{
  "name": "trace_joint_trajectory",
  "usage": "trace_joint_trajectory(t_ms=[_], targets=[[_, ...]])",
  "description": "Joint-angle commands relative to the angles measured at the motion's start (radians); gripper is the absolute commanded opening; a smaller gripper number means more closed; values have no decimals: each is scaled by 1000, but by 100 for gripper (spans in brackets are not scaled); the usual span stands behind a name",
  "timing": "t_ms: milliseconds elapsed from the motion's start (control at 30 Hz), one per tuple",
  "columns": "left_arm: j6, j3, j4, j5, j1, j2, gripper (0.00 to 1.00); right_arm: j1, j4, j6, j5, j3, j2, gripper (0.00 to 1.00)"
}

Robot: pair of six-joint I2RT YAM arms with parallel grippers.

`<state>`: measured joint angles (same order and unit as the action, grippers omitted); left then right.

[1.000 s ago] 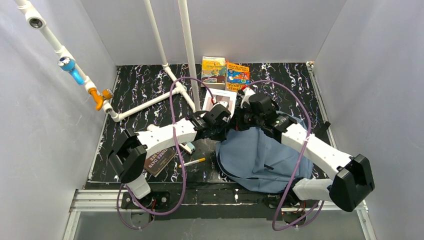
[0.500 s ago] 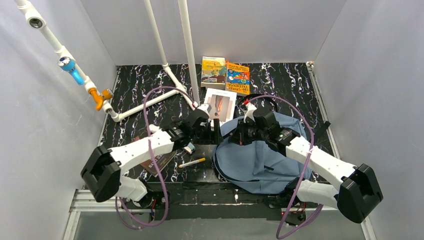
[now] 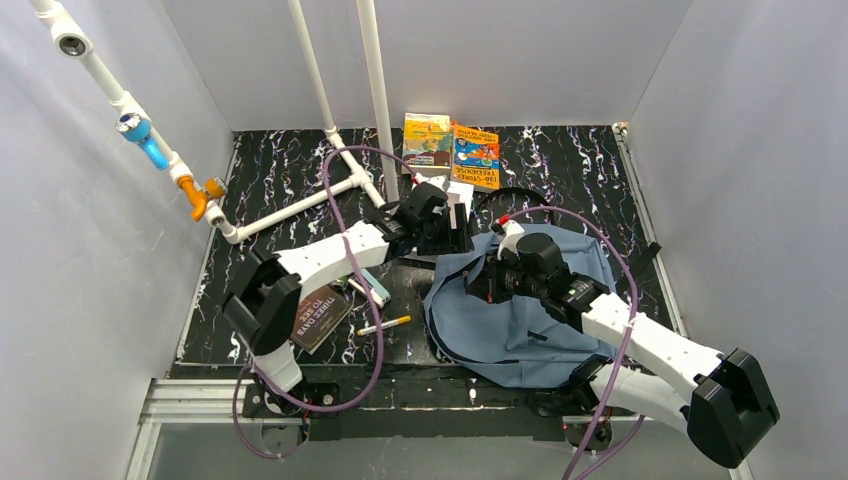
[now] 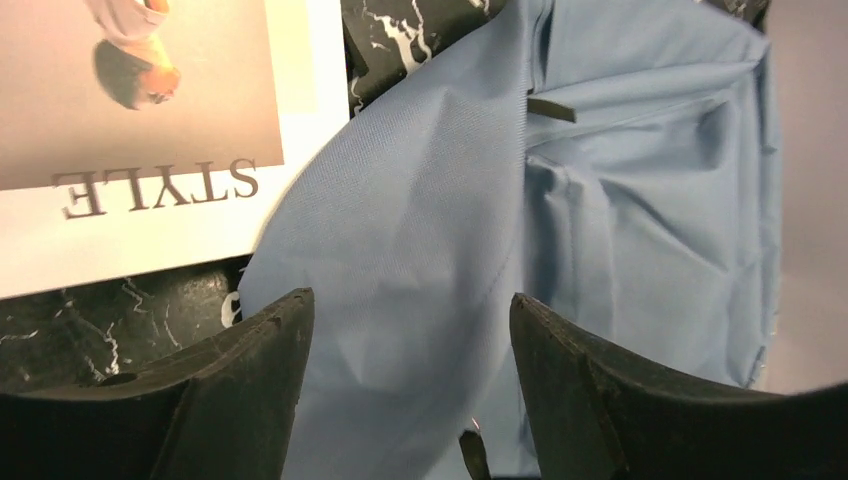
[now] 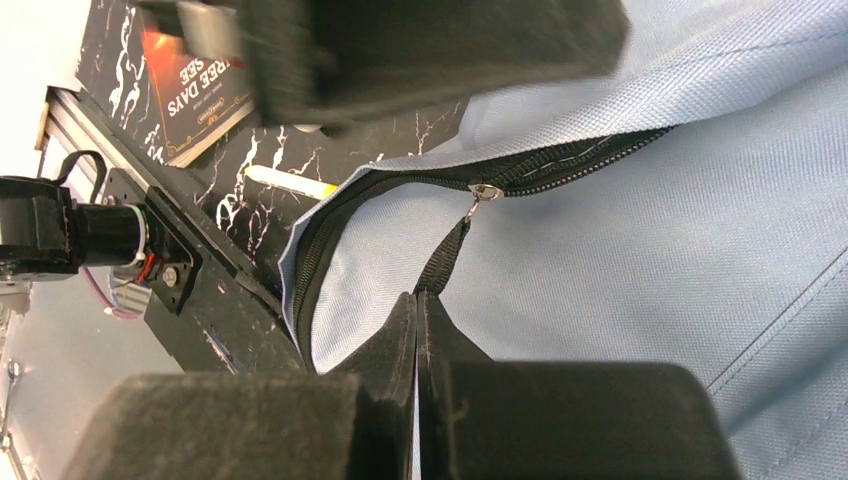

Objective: Pack the student bag
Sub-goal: Unzip the student bag at the center of the board.

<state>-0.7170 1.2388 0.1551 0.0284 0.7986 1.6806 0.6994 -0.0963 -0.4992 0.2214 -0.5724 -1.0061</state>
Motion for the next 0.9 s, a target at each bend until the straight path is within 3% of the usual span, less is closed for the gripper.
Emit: trace_joint_trajectory(t_ms=[0,200,300,400,600,733,867], targets=[[38,92,37,74,-3,72,66,8,71,-6,-11,12,30,1],[78,118,10,164,-3,132,44,8,46,43,-13,-22,6,1],[83,132,11,182,-3,159,19,12,33,71,-10,-48,-14,1],[101,156,40,163,-5,187,0,40,22,95,-31,-84,-36,1],[120,193,50,151,-5,203,0,330,38,121,-141,-134,-114,1],[134,200,56,141,-13,183,0,585,113,24,-243,-35,-132,1],[145,205,59,139,-19,176,0,739,99,-96,-332,50,-129,1]])
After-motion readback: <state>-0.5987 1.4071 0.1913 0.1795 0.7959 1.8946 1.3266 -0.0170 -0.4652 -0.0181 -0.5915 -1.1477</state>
